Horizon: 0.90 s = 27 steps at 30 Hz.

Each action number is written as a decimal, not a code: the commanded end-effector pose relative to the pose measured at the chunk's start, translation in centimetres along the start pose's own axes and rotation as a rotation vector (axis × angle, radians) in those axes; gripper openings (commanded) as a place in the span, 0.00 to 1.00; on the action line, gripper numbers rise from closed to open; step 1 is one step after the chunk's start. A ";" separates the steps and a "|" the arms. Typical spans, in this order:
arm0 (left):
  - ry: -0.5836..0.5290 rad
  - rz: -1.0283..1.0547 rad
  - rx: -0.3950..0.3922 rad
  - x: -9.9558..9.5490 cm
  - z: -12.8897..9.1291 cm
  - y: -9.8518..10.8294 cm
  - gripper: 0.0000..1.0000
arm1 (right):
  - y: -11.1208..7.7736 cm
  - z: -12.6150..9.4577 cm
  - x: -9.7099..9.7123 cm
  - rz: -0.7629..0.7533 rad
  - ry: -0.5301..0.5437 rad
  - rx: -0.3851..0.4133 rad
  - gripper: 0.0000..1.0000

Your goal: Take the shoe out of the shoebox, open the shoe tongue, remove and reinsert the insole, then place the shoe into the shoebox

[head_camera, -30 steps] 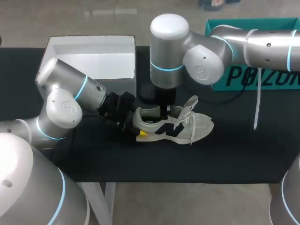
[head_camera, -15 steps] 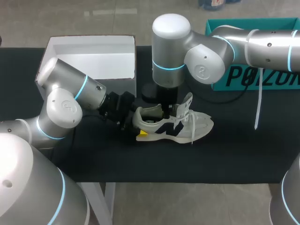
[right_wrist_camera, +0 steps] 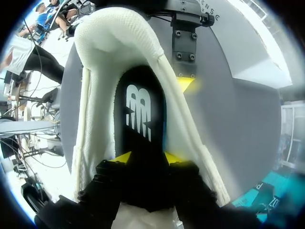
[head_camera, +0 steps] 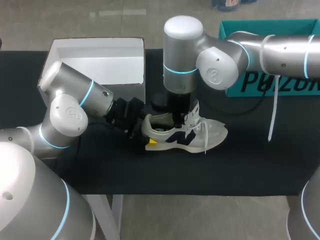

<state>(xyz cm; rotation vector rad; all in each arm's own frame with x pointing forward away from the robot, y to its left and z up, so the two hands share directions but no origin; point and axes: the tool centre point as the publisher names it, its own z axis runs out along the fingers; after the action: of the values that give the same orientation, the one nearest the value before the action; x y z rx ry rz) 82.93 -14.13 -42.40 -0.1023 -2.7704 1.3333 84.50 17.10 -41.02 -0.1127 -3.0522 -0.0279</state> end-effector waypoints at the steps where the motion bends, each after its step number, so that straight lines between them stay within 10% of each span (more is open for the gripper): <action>1: 0.001 0.002 0.000 0.1 0.2 0.1 0.00 | 0.3 1.9 -0.3 0.004 0.043 -0.009 0.43; 6: 0.001 0.002 0.000 0.1 0.2 0.1 0.00 | 0.4 3.1 0.9 -0.005 0.089 -0.011 0.37; 9: 0.001 0.002 0.000 0.1 0.2 0.1 0.00 | 0.0 3.2 1.5 0.006 0.121 -0.036 0.00; 16: 0.001 0.002 0.000 0.1 0.2 0.1 0.00 | -1.6 2.6 2.4 0.073 0.298 -0.113 0.00; 27: 0.001 0.002 0.000 0.1 0.2 0.1 0.00 | -3.0 -1.8 1.0 0.113 0.241 -0.193 0.00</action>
<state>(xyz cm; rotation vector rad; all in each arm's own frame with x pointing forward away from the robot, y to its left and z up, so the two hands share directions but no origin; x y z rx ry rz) 82.67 -14.36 -42.32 -0.1029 -2.7706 1.3358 83.87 15.52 -40.82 -0.2620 -2.7562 -0.2884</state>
